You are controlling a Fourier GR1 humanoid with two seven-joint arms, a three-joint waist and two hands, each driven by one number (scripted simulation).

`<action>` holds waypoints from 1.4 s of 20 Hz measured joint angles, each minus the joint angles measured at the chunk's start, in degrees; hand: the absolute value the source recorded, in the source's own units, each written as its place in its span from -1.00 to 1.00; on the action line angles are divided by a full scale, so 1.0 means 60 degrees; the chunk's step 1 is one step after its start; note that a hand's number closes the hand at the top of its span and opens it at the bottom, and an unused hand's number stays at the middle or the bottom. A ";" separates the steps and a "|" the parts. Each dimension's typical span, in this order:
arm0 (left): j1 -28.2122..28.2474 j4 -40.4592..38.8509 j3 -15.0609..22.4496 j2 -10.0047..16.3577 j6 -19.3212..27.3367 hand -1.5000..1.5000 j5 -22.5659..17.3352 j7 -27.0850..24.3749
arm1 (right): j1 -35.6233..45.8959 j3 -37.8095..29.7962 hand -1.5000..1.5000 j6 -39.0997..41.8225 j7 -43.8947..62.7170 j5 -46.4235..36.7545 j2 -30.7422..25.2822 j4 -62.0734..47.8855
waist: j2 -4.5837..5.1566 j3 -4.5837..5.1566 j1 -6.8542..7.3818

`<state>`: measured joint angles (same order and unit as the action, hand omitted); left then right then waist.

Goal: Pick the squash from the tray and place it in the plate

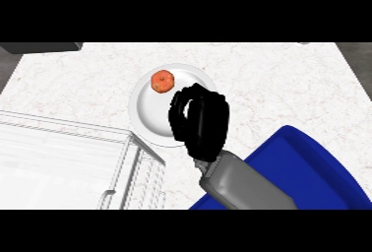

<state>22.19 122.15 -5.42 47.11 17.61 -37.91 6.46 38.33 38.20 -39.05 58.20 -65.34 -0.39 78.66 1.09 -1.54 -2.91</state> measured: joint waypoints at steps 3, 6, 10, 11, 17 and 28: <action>0.0147 0.0036 -0.0044 -0.0049 0.0068 0.00 0.0111 -0.0034 | 0.0044 -0.0233 1.00 -0.0251 0.0059 -0.0598 -0.0002 -0.0296 | -0.0016 -0.0024 -0.0092; 0.0341 0.0116 -0.0136 -0.0133 0.0180 0.00 0.0182 -0.0048 | 0.0061 -0.0527 1.00 -0.0495 0.0137 -0.1142 -0.0002 -0.0577 | -0.0007 -0.0054 -0.0203; 0.0444 0.0185 -0.0188 -0.0226 0.0265 0.00 0.0257 -0.0076 | 0.0052 -0.0890 1.00 -0.0809 0.0221 -0.1622 0.0001 -0.0958 | 0.0040 -0.0083 -0.0243; 0.0449 0.0193 -0.0186 -0.0234 0.0278 0.00 0.0286 -0.0076 | 0.0062 -0.0997 1.00 -0.0886 0.0243 -0.1708 0.0002 -0.1052 | 0.0051 -0.0091 -0.0241; 0.0427 0.0228 -0.0158 -0.0266 0.0320 0.00 0.0421 -0.0087 | 0.0124 -0.1601 1.00 -0.1350 0.0301 -0.2087 0.0008 -0.1628 | 0.0116 -0.0114 -0.0200; 0.0023 0.0254 0.0001 -0.0253 0.0229 0.00 0.0425 -0.0091 | 0.0003 -0.2403 -1.00 -0.1306 0.0418 -0.0461 0.0033 -0.3299 | 0.0358 -0.0131 0.0155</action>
<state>22.33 123.67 -5.42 45.59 18.98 -35.36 5.91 38.34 23.78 -46.89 60.70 -68.10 -0.19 58.86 3.24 -2.32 -1.97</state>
